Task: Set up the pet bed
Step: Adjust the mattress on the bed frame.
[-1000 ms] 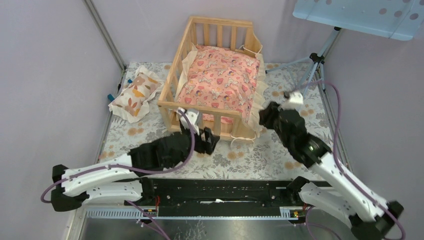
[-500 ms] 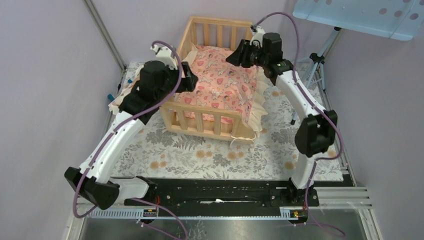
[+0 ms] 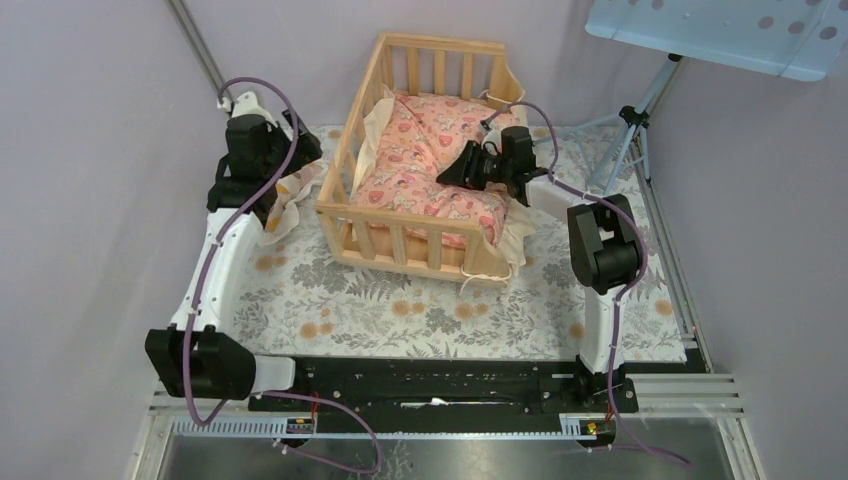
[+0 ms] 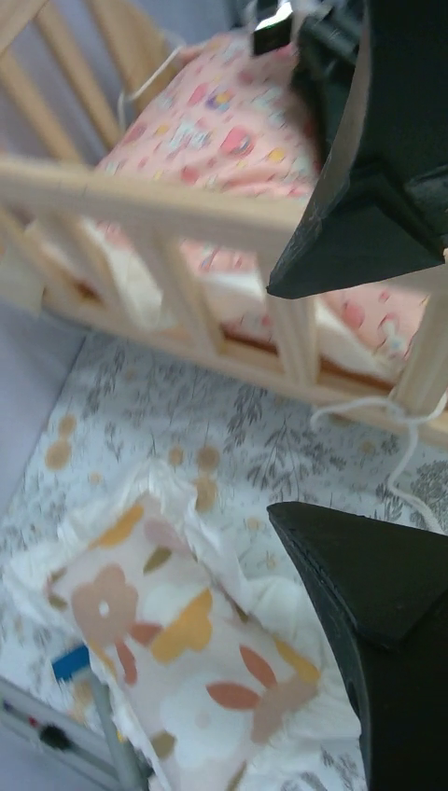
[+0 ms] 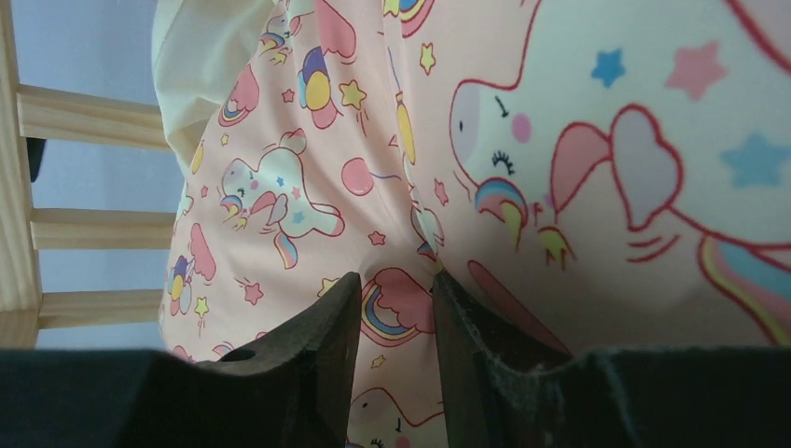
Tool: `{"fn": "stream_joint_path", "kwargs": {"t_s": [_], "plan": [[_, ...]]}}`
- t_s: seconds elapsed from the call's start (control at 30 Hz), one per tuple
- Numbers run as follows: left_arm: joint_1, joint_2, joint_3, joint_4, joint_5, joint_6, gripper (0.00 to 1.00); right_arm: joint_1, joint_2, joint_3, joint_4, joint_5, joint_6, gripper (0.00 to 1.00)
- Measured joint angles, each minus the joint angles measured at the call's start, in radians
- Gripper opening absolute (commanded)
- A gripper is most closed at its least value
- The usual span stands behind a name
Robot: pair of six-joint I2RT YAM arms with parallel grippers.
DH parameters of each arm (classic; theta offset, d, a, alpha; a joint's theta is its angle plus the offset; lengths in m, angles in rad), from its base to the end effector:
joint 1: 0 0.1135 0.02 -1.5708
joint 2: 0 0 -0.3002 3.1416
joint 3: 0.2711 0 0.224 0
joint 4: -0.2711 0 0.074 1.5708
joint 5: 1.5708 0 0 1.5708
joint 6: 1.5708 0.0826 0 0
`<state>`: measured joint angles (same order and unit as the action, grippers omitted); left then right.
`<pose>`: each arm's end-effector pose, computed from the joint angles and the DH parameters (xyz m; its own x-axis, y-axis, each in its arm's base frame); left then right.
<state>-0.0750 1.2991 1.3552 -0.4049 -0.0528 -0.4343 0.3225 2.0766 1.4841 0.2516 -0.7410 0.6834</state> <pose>0.2981 -0.0180 0.4212 -0.3198 -0.3973 -0.8601 -0.1204 0.9175 -0.3791 0.4614 0.2130 0.2602 -0.7745 0.2324 -0.5883 -0.4490 0.4532 0.7701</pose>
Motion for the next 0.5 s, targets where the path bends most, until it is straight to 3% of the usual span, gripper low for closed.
{"fn": "stream_joint_path", "kwargs": {"t_s": [0.17,0.4,0.5], "plan": [[0.076,0.089,-0.02,0.036,-0.005,-0.035,0.9,0.003,-0.024,-0.022,0.021,0.013,-0.011,0.48],[0.075,0.29,0.056,0.04,-0.043,-0.006,0.95,0.005,-0.092,0.223,-0.141,0.059,-0.103,0.53],[0.089,0.344,0.093,0.041,-0.098,0.012,0.97,0.005,-0.199,0.243,-0.153,0.075,-0.119,0.54]]}}
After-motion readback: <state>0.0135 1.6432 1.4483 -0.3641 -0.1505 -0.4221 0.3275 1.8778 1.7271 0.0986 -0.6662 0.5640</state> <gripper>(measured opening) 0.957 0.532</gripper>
